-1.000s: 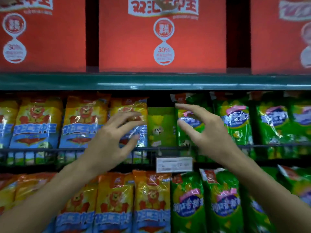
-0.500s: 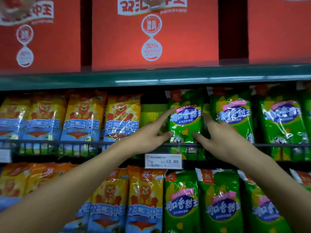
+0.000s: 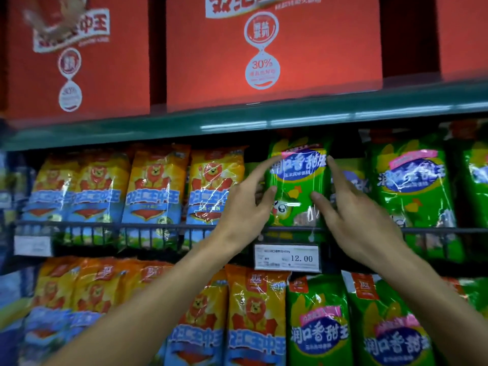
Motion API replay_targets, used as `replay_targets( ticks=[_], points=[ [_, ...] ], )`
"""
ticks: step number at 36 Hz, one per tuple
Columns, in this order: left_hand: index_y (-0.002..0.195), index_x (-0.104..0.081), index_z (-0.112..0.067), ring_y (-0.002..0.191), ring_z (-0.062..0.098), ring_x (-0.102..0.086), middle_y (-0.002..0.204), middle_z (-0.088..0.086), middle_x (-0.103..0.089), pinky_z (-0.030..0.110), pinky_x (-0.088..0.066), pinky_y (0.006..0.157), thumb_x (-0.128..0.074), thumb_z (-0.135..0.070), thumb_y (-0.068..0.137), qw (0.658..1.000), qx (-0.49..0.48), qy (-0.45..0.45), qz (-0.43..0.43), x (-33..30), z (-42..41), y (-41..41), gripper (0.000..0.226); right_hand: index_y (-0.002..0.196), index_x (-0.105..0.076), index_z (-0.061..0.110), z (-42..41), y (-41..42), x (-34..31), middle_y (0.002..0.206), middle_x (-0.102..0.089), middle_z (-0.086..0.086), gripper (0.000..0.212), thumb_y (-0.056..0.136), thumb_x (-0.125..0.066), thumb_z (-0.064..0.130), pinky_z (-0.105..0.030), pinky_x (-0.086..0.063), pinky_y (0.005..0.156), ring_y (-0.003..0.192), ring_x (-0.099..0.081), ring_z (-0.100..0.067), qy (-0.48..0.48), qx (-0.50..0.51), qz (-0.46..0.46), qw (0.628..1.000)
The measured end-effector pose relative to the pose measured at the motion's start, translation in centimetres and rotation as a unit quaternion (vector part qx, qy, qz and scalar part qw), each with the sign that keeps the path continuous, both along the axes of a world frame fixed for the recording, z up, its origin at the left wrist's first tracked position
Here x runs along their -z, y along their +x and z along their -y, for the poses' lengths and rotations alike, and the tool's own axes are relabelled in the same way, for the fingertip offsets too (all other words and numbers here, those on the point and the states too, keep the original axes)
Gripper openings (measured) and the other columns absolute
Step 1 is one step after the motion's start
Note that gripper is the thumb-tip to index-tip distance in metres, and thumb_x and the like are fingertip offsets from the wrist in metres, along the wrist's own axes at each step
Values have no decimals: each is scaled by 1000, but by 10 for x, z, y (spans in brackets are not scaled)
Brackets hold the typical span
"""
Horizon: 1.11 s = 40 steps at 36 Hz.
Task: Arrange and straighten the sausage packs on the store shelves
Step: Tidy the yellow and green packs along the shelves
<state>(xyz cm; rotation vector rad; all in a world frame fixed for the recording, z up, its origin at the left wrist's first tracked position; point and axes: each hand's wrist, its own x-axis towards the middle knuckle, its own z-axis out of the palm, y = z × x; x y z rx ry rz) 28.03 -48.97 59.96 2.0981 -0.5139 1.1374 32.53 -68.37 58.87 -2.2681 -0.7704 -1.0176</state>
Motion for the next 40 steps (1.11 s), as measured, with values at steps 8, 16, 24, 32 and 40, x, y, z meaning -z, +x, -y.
replay_targets(
  ticks=[8, 16, 24, 32, 40],
  points=[
    [152, -44, -31, 113, 15, -64, 137, 1, -62, 38, -53, 103, -62, -28, 101, 978, -127, 165, -3, 2, -25, -11, 55, 161, 4, 28, -1, 3, 2, 73, -49, 7, 71, 104, -28, 56, -39, -48, 64, 78, -62, -28, -68, 47, -7, 997],
    [149, -50, -31, 121, 11, -58, 138, -5, -59, 36, -50, 103, -54, -25, 105, 976, -140, 148, 71, 12, -28, 2, 45, 161, 0, 30, 1, 8, -3, 62, -53, 4, 76, 102, -42, 53, -44, -51, 66, 65, -58, -17, -29, -22, -45, 998],
    [156, -35, -41, 93, 3, -51, 143, -12, -44, 23, -42, 80, -41, -25, 109, 968, -166, 182, 43, 14, -29, 4, 50, 159, 15, 33, 2, 3, -3, 67, -50, 6, 76, 103, -31, 57, -41, -49, 65, 66, -57, -17, -104, 2, -59, 993],
    [151, -45, -31, 140, 6, -29, 147, -7, -36, 26, -39, 107, -40, -27, 104, 951, -215, 204, 92, 18, -28, 0, 47, 156, 24, 31, 2, -1, -1, 70, -41, 10, 73, 103, -19, 59, -41, -52, 69, 72, -58, -20, -135, 34, -46, 989],
    [157, -35, -24, 155, 0, -3, 168, -15, -17, 30, -4, 127, -35, -28, 107, 944, -215, 238, 79, 18, -26, 1, 50, 153, 27, 40, 2, -2, -2, 135, -56, 3, 69, 103, -15, 62, -38, -49, 76, 103, -64, -24, -174, 53, -51, 982]
  ],
)
